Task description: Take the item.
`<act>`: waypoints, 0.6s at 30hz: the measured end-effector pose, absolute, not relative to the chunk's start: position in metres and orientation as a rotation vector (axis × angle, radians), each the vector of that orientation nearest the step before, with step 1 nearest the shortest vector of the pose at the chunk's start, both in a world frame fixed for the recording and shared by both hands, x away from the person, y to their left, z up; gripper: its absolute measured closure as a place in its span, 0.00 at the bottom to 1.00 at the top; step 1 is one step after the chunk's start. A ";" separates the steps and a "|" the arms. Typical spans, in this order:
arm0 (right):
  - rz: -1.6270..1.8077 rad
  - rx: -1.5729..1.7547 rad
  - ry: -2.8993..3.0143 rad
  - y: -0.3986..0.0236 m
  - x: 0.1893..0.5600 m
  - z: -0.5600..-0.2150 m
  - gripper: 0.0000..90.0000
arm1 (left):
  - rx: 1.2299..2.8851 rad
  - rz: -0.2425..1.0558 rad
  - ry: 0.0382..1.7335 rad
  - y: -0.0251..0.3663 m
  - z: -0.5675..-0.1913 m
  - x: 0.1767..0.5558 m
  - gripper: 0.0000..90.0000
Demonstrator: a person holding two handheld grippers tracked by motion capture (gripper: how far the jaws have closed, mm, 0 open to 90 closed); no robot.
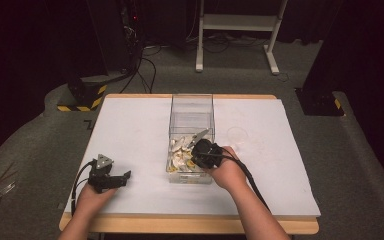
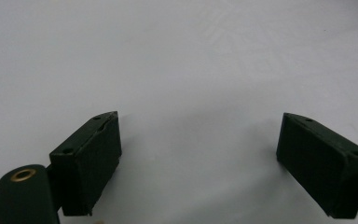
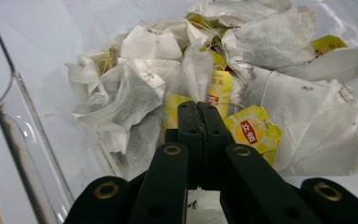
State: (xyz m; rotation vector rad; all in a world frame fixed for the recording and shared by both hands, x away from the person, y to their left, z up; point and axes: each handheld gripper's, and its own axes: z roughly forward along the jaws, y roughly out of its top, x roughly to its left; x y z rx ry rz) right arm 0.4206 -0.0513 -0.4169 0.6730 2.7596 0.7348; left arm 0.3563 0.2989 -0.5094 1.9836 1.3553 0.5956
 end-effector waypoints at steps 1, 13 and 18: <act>0.742 0.669 2.748 -0.052 0.419 -0.416 1.00 | 1.984 0.596 1.355 0.299 -0.509 0.356 0.16; 0.899 0.752 2.633 -0.069 0.410 -0.417 1.00 | 1.985 0.596 1.354 0.299 -0.509 0.356 0.16; 0.980 0.763 2.582 -0.076 0.404 -0.419 1.00 | 1.987 0.598 1.353 0.299 -0.509 0.356 0.16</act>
